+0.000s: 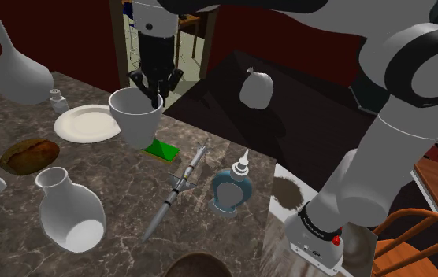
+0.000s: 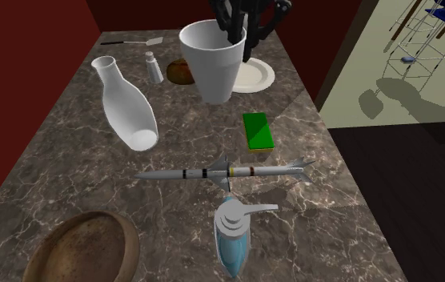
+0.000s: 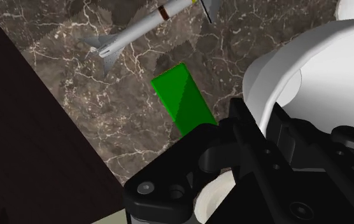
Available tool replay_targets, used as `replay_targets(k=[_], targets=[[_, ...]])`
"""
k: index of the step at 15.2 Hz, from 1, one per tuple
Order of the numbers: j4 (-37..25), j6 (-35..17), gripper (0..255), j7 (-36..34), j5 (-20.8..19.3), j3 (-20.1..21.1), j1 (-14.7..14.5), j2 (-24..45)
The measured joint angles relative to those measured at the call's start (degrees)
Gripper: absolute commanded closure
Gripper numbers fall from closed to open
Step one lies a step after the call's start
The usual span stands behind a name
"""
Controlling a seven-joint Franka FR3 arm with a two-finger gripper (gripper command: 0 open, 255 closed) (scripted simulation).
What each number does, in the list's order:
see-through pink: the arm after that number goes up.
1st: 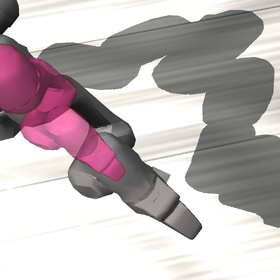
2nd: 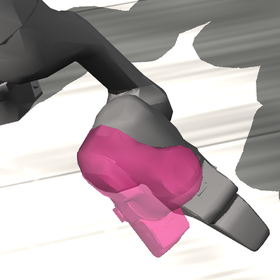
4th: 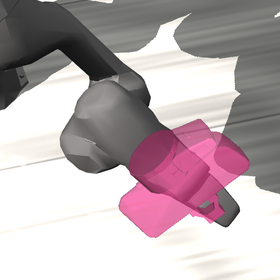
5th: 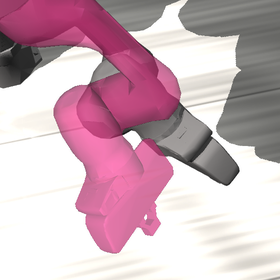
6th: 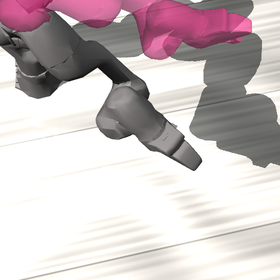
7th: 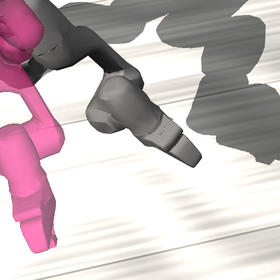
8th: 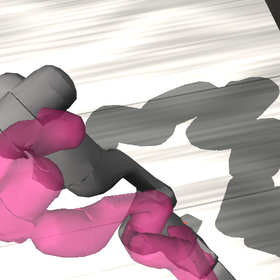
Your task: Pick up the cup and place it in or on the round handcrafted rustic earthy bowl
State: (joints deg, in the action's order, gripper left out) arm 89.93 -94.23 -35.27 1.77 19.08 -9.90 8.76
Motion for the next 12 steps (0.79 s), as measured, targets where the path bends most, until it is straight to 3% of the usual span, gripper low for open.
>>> replay_targets(k=[12], targets=[[19.6, -1.8, 255, -6.4, 7.6, 4.0, -4.0, -19.7]])
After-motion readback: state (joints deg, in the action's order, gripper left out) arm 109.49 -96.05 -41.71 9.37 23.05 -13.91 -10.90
